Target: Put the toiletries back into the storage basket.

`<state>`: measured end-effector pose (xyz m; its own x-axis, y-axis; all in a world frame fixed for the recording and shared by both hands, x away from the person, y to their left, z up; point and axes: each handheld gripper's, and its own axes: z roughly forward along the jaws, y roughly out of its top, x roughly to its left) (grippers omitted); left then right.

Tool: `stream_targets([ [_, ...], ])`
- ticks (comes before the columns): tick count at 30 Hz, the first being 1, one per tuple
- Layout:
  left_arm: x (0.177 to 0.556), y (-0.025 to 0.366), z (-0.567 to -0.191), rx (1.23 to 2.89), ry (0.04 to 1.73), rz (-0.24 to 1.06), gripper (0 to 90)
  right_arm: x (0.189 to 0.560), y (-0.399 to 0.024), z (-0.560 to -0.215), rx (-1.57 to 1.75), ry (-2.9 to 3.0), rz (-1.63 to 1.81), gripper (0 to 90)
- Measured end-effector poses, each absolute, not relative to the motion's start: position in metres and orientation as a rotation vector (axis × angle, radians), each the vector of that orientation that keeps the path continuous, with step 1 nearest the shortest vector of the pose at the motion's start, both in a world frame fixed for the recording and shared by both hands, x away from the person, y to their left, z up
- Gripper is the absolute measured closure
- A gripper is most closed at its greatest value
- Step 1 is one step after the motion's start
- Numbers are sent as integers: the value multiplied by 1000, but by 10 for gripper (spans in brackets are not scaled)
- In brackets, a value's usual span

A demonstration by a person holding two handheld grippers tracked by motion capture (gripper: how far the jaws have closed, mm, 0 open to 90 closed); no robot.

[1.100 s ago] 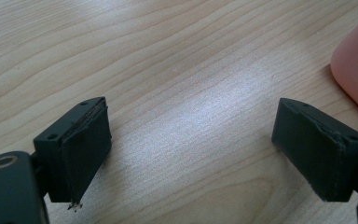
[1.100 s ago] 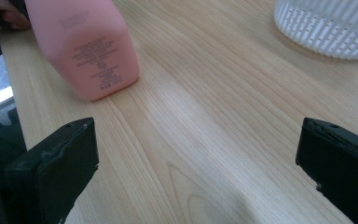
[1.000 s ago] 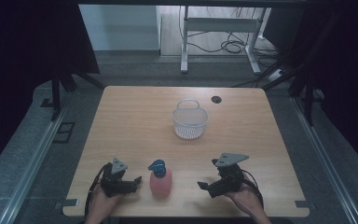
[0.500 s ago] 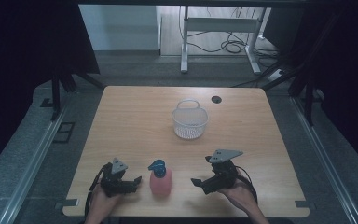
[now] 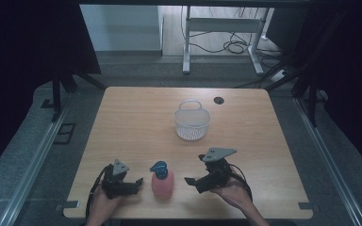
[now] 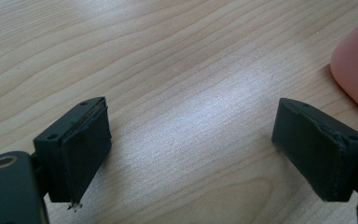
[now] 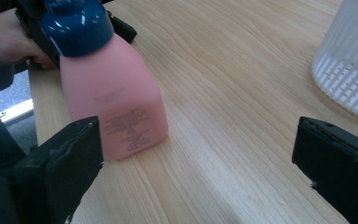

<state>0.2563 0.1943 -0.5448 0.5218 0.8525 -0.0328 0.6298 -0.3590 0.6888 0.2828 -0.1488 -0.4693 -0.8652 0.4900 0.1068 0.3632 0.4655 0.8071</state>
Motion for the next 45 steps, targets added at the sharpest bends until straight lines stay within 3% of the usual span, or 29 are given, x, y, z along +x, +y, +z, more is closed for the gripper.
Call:
stream_targets([
  [45,256,194,-545,2111,1198,438,113,282,-75,-445,494,2719,1430,352],
])
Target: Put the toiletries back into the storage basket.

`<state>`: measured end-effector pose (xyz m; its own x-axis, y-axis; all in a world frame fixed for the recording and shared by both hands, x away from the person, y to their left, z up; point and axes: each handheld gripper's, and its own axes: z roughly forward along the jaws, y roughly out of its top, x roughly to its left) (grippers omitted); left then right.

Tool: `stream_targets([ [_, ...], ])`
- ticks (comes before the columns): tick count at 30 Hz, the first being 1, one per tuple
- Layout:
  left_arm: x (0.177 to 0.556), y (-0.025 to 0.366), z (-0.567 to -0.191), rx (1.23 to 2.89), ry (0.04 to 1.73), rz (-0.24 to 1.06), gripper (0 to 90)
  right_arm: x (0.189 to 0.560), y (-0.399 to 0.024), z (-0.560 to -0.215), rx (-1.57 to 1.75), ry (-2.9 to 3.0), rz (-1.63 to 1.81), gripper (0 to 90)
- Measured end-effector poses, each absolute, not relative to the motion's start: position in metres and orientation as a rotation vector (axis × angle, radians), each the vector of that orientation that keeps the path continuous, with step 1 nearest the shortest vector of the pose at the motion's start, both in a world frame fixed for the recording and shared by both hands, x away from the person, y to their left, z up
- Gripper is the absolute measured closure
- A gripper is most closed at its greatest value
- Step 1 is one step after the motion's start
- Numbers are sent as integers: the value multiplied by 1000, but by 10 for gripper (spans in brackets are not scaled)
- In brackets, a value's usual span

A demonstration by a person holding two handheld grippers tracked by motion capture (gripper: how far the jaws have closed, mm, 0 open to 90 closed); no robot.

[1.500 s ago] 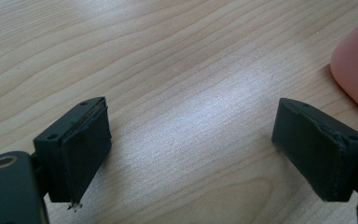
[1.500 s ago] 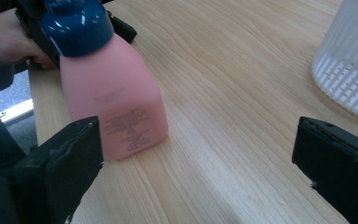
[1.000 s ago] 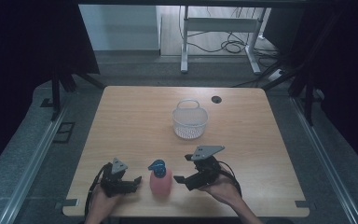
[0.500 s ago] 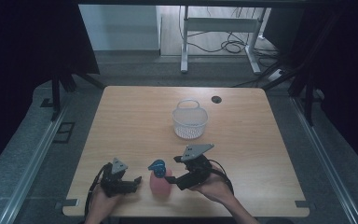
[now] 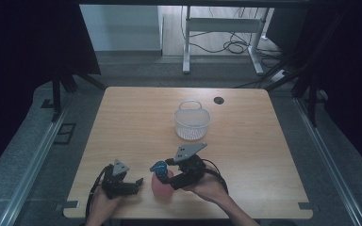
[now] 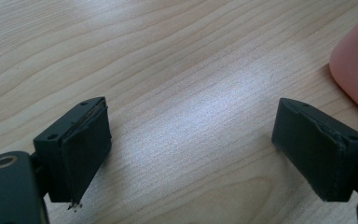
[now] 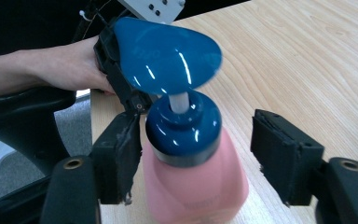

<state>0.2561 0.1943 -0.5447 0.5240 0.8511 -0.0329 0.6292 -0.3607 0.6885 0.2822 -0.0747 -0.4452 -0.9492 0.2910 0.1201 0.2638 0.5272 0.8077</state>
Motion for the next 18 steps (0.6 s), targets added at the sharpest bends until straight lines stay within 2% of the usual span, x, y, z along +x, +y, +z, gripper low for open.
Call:
stream_targets([
  [9,256,194,-545,2111,1198,438,113,283,-62,-448,452,2747,1405,471],
  [18,256,194,-545,2111,1198,437,113,279,-62,-444,412,2705,1359,527],
])
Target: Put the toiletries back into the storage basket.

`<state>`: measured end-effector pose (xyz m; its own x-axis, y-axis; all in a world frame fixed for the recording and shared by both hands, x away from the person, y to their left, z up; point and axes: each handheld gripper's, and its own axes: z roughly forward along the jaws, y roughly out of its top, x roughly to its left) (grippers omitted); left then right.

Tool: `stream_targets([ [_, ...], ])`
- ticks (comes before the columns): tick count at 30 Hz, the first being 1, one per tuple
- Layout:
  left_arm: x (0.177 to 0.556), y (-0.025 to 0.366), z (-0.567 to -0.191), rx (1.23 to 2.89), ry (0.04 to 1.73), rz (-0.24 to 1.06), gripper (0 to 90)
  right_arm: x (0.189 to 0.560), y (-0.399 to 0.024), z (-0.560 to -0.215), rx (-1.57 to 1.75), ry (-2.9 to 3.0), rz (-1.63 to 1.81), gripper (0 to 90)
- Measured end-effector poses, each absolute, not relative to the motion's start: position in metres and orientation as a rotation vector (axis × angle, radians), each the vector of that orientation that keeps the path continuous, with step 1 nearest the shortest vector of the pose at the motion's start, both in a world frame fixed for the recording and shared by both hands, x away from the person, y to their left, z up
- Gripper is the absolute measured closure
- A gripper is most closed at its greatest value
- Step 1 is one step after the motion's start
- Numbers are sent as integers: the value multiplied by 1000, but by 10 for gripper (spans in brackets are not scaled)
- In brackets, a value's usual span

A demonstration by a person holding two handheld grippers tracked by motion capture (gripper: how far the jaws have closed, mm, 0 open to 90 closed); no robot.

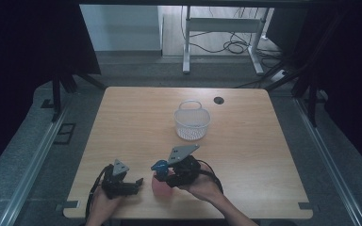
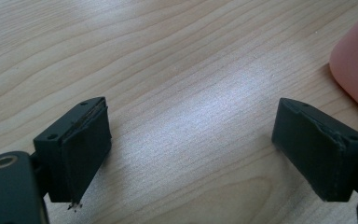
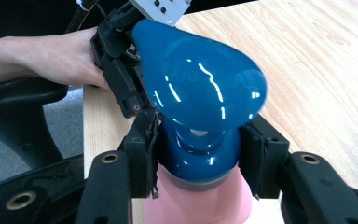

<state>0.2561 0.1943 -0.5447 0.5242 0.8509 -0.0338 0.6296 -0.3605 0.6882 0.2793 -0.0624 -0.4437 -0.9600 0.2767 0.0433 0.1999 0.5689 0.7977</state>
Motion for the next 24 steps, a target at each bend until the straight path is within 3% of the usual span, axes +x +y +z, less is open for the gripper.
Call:
stream_targets([
  [24,256,194,-545,2113,1197,437,113,280,-70,-427,432,2707,1376,529],
])
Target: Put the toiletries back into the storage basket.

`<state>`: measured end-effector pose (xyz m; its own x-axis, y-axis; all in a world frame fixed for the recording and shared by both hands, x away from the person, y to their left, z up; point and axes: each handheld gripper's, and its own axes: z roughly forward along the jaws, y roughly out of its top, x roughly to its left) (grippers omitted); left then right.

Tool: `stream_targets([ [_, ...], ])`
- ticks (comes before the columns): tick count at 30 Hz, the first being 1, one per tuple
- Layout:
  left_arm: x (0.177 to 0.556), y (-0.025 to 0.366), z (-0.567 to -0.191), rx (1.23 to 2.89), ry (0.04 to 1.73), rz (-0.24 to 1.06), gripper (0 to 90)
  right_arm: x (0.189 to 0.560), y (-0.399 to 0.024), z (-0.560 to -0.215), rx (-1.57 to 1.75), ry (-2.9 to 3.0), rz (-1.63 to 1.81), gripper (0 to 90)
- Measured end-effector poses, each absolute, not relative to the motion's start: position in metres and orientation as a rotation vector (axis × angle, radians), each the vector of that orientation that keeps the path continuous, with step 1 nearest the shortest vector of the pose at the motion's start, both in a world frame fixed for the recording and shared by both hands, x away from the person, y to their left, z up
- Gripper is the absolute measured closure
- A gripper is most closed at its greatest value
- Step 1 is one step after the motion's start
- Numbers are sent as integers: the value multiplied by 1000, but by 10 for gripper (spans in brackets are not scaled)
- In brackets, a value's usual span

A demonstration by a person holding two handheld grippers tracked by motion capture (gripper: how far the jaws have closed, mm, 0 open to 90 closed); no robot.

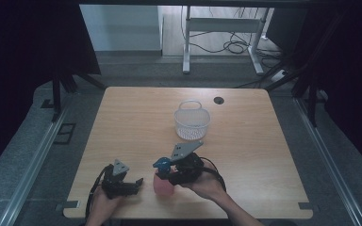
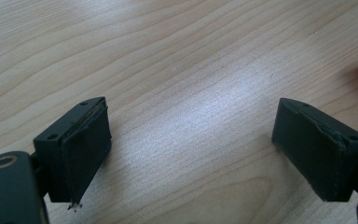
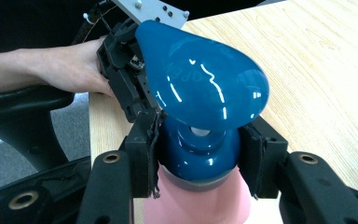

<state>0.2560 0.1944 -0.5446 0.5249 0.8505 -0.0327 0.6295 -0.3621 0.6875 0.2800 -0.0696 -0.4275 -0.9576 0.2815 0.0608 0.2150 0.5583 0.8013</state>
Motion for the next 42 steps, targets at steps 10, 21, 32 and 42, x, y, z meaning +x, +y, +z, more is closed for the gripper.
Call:
stream_targets([
  [10,256,194,-545,2112,1200,437,113,285,-74,-419,454,2695,1355,530],
  [21,256,194,-545,2114,1196,438,113,290,-79,-409,463,2676,1349,530],
  [32,256,195,-545,2115,1194,438,113,297,-86,-402,505,2658,1339,530],
  [42,256,195,-545,2115,1194,438,113,306,-94,-396,549,2640,1332,530],
])
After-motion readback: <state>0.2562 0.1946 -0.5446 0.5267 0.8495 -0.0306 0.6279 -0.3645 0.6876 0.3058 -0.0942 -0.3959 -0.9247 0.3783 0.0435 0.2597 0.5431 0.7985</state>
